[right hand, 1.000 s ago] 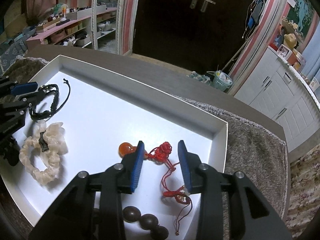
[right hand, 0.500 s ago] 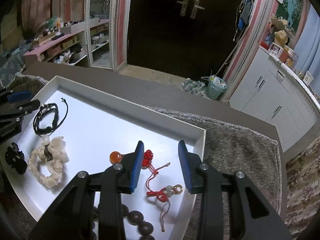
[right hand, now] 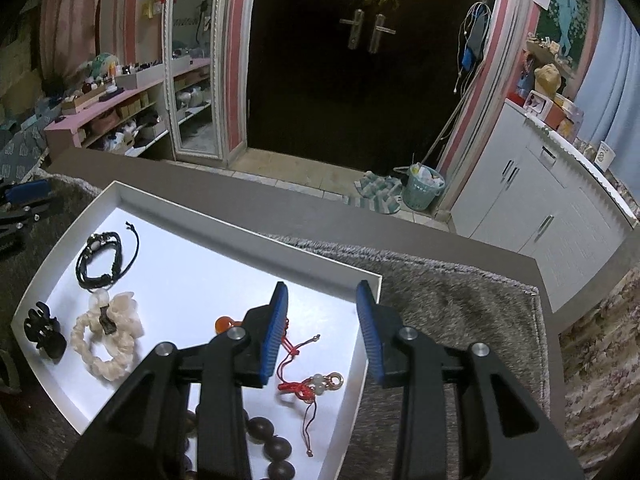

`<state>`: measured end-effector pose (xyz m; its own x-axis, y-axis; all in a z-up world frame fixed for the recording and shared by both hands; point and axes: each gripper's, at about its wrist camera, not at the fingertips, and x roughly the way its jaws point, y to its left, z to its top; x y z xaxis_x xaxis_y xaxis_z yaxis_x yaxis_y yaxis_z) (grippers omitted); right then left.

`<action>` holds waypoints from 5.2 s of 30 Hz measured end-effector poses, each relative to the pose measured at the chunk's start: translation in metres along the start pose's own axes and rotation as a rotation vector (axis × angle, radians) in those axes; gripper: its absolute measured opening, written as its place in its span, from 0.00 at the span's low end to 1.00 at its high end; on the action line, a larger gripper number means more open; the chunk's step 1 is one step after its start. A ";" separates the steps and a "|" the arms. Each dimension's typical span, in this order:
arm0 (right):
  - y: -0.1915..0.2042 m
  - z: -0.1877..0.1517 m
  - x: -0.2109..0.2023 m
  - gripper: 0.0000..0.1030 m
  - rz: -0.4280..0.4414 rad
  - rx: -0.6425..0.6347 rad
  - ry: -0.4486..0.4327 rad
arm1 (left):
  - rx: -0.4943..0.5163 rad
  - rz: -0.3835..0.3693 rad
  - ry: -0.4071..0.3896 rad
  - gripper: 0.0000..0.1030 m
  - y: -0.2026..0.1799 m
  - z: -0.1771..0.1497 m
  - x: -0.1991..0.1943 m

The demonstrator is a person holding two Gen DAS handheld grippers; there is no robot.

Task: Organize jewelry
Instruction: 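Withdraw both open tools from the tray back over the remaining jewelry, then grasp the dark knotted cord bundle with the left tool while the right tool grasps the black scrunchie, then carry the cord bundle with the left tool while the right tool carries the black scrunchie to the tray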

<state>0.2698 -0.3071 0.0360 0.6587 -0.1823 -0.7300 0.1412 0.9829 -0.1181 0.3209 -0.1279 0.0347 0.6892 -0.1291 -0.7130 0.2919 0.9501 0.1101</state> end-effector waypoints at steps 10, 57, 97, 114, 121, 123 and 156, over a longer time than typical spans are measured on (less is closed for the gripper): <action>-0.001 0.001 -0.010 0.35 0.000 0.001 -0.023 | -0.011 0.001 -0.025 0.41 0.010 0.005 -0.009; 0.025 -0.206 -0.123 0.35 0.026 0.147 0.027 | -0.078 -0.068 -0.019 0.58 0.007 -0.238 -0.136; 0.036 -0.215 -0.096 0.10 0.072 0.138 0.079 | 0.010 -0.115 0.089 0.23 -0.023 -0.233 -0.106; 0.018 -0.211 -0.133 0.08 0.067 0.155 0.020 | 0.043 -0.090 0.022 0.22 -0.024 -0.226 -0.135; 0.019 -0.202 -0.151 0.08 0.086 0.149 -0.024 | 0.061 -0.093 -0.028 0.18 -0.025 -0.215 -0.154; 0.019 -0.202 -0.152 0.08 0.092 0.151 -0.024 | 0.072 -0.091 -0.031 0.17 -0.026 -0.213 -0.156; 0.020 -0.210 -0.142 0.08 0.099 0.148 -0.007 | 0.061 -0.080 0.077 0.23 -0.013 -0.246 -0.120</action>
<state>0.0240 -0.2561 -0.0036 0.6795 -0.0859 -0.7286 0.1830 0.9816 0.0549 0.0711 -0.0548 -0.0512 0.6098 -0.1790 -0.7721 0.3853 0.9183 0.0914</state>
